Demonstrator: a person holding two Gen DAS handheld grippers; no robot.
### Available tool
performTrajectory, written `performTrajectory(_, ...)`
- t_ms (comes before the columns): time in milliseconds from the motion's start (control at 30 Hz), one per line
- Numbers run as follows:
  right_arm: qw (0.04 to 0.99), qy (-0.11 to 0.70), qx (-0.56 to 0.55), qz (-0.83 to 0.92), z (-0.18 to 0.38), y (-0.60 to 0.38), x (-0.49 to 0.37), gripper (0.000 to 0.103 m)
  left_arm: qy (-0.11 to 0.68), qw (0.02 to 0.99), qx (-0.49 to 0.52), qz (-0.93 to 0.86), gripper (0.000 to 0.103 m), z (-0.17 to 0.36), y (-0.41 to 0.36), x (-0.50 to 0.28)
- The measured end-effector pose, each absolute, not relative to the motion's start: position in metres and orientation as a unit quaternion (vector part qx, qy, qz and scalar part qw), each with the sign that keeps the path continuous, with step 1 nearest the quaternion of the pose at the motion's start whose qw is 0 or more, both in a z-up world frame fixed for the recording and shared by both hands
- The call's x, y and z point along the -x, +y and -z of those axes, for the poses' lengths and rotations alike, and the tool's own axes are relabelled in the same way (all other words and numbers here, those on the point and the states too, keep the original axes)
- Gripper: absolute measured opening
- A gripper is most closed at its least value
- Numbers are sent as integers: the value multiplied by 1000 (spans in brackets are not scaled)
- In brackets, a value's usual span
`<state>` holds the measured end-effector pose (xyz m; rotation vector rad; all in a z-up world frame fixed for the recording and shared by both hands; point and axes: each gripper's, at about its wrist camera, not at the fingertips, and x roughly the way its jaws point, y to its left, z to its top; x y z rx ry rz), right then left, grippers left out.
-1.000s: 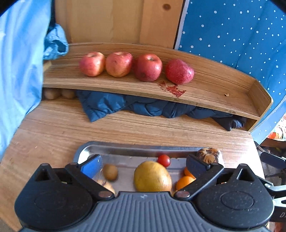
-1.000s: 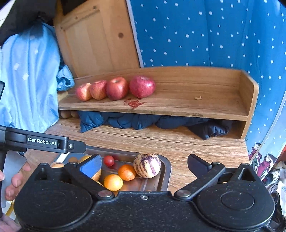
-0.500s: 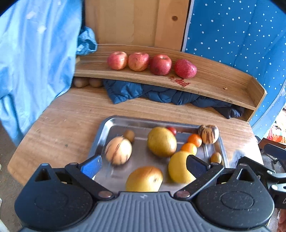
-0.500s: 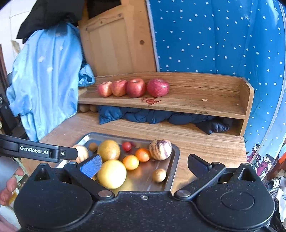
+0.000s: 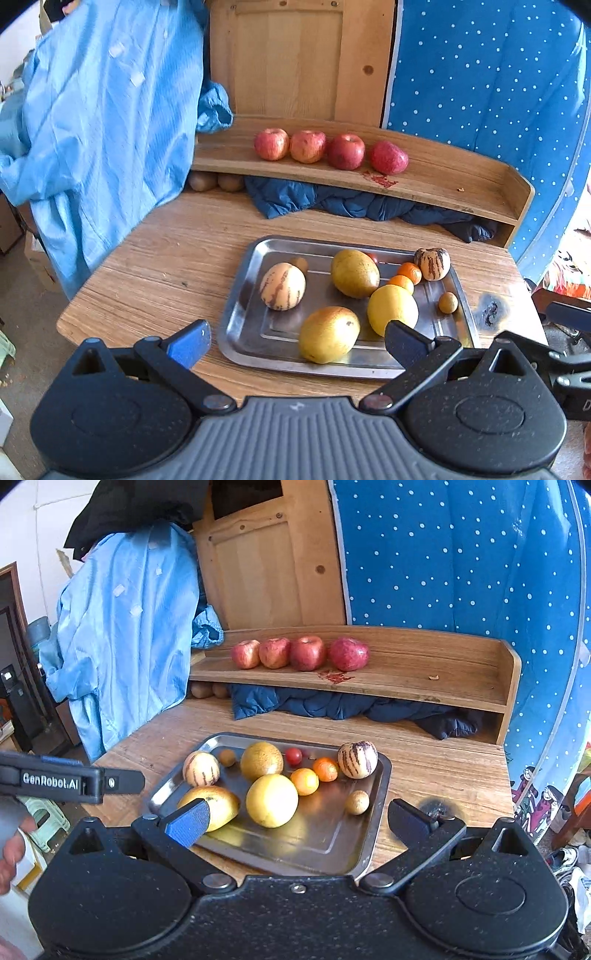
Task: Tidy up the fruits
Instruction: 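Lift both open tools away from the tray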
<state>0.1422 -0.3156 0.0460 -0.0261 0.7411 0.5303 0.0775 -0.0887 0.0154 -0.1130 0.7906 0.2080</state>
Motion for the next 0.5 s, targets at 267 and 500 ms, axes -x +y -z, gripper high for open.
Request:
performTrajectory(267,902,364,12,-231,-45,-311,-129,102,397,912,63,-77,102,-4,-82,-65)
performTrajectory(500,902,382,9,-200,-38,-299,-115,102,409,909,59,-60,102,2,-67,-59)
